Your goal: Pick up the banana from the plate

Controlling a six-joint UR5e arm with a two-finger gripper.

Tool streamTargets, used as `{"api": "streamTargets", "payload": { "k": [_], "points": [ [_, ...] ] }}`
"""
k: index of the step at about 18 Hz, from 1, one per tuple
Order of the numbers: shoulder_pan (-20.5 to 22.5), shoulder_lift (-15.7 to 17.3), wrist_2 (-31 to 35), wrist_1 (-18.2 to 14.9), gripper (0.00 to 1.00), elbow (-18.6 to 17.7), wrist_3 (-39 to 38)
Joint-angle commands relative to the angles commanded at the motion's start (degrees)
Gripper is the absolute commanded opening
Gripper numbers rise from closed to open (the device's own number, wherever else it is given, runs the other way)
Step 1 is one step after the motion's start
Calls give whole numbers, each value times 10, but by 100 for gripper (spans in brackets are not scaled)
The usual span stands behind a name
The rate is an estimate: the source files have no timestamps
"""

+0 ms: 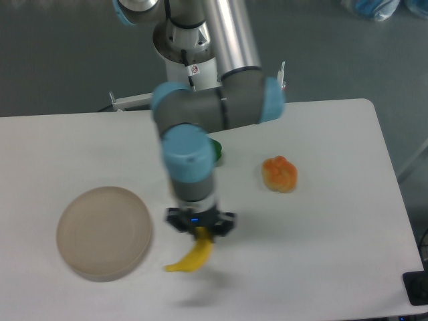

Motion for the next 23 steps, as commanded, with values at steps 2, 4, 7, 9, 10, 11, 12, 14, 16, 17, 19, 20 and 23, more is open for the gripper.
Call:
{"api": "streamTargets", "payload": {
  "k": [2, 4, 7, 9, 10, 11, 12, 14, 16, 17, 19, 20, 23],
  "points": [
    [32, -1, 0, 0, 17, -3, 77],
    [65, -1, 0, 2, 18, -5, 164],
    [95, -5, -1, 10, 18, -5, 246],
    [112, -10, -5, 9, 17, -5, 295],
    [127, -13, -14, 10, 17, -4, 320],
    [135, -16, -25, 11, 17, 0, 346],
    [136, -20, -28, 11, 18, 2, 377],
    [148, -23, -32, 10, 17, 2, 412],
    [154, -29, -61, 11, 17, 10, 418],
    [156, -32, -64, 9, 18, 19, 423],
    [152, -38, -60, 11, 18, 18, 424],
    [152, -40, -60, 12, 18, 19, 425],
    [152, -40, -60, 12, 18, 20, 424]
  ]
}}
